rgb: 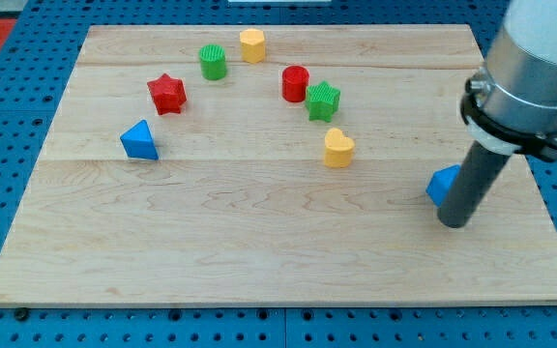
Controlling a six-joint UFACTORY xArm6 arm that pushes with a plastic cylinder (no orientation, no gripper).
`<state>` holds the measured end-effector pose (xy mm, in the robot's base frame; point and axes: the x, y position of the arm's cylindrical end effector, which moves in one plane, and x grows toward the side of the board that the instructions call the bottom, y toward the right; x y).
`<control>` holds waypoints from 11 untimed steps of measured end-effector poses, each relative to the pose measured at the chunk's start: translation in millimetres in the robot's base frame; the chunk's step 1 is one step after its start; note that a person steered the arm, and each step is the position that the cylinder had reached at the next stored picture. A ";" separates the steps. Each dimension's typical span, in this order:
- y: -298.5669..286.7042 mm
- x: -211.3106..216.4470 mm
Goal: Place the blue cube right to the yellow heart
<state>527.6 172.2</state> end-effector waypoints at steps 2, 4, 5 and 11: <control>7.5 -12.8; 52.5 16.6; 35.6 -2.6; 33.4 -99.1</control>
